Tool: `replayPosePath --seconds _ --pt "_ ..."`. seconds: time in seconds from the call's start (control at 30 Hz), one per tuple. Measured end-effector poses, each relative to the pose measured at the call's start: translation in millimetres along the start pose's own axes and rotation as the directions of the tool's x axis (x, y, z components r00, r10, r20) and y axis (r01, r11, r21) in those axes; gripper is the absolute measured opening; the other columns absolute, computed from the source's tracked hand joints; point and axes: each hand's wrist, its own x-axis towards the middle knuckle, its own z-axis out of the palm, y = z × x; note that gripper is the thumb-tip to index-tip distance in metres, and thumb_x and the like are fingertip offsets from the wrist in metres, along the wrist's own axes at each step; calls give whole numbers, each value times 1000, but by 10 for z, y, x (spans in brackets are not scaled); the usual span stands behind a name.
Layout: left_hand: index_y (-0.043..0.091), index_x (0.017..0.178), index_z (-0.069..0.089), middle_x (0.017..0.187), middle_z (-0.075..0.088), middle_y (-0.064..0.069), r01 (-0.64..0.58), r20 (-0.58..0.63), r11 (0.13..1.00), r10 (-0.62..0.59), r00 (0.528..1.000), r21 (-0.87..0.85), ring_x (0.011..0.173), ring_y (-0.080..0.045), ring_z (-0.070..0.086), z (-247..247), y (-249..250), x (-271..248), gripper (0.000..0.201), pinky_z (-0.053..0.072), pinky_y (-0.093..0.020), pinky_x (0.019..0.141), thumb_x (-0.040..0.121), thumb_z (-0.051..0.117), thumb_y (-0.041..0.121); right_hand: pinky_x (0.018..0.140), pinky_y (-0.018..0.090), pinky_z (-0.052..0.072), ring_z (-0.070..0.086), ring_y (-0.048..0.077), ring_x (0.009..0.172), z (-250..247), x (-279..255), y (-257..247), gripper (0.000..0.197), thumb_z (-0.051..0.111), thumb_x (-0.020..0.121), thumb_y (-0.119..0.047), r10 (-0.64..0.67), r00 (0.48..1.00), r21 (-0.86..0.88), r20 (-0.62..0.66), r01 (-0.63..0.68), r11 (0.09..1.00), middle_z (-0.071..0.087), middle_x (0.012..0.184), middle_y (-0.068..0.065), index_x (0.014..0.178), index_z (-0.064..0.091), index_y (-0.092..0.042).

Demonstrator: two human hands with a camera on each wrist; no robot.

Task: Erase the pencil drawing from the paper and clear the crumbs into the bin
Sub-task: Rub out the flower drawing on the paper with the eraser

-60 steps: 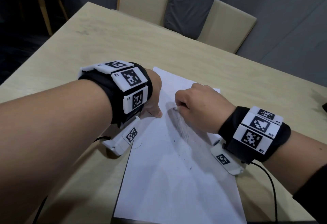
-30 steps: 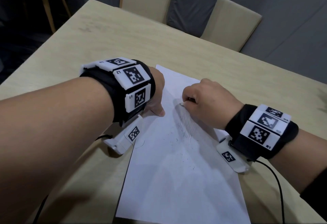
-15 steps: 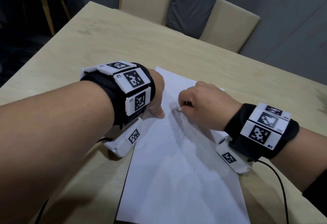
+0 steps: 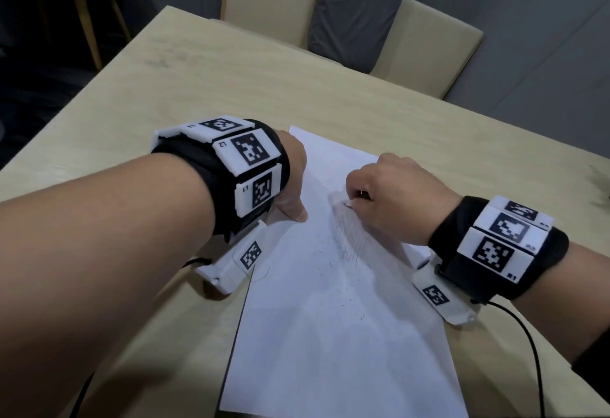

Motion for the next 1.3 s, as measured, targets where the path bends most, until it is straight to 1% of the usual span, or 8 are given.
replayPosePath --seconds 0.2,0.37,0.6,0.7,0.8,0.97,1.13,1.3 --pt "15 118 66 114 65 -2 20 9 1000 -20 1000 13 81 -22 52 17 7 13 65 32 -26 50 78 68 67 74 36 42 47 27 86 11 117 -106 16 46 90 -28 -10 998 23 -66 12 1000 59 74 -2 78 56 -21" --pt "14 119 65 111 62 -2 9 6 1000 -9 1000 6 82 -23 51 9 -5 22 66 32 -26 52 78 69 66 74 40 48 48 29 86 25 2 62 15 41 83 -32 39 999 57 30 -40 998 60 74 -2 77 52 -24" --pt "17 112 67 112 65 -2 14 11 1000 -14 1000 4 80 -23 52 24 -18 48 63 33 -25 52 75 70 68 70 31 32 47 24 89 11 122 -71 17 48 92 -26 -29 997 52 -66 32 998 61 74 -2 82 60 -21" --pt "17 116 67 103 55 -1 6 28 1000 -6 1000 7 81 -23 50 7 -13 41 64 33 -26 51 76 70 67 75 37 44 48 27 88 30 55 38 15 45 88 -28 -2 1000 63 -10 3 998 63 77 -3 80 56 -23" --pt "16 119 68 100 53 0 3 33 1000 -3 999 -4 79 -22 48 0 -17 47 65 31 -26 50 77 70 66 76 37 44 48 27 88 33 19 68 14 47 89 -26 11 1000 66 -16 -10 998 63 76 -2 79 56 -22" --pt "19 111 67 115 64 -1 13 12 1000 -14 1000 21 80 -22 51 13 -4 32 58 32 -26 50 77 69 67 68 31 29 45 23 88 30 109 -102 16 48 92 -26 -66 993 49 -100 71 996 61 74 -3 82 59 -20" --pt "15 118 63 123 63 -4 11 -4 1000 -11 1000 -20 85 -24 52 7 -14 24 65 34 -26 55 77 71 65 72 35 44 49 27 88 34 37 49 14 47 89 -22 -15 997 55 -70 19 998 63 75 -2 81 59 -20" --pt "14 114 64 121 64 -3 17 2 1000 -17 1000 -25 84 -23 53 -1 -3 -1 62 32 -26 53 78 70 64 71 32 34 47 25 90 46 95 -39 15 49 91 -22 -43 992 76 -116 52 996 63 76 -2 82 60 -20"
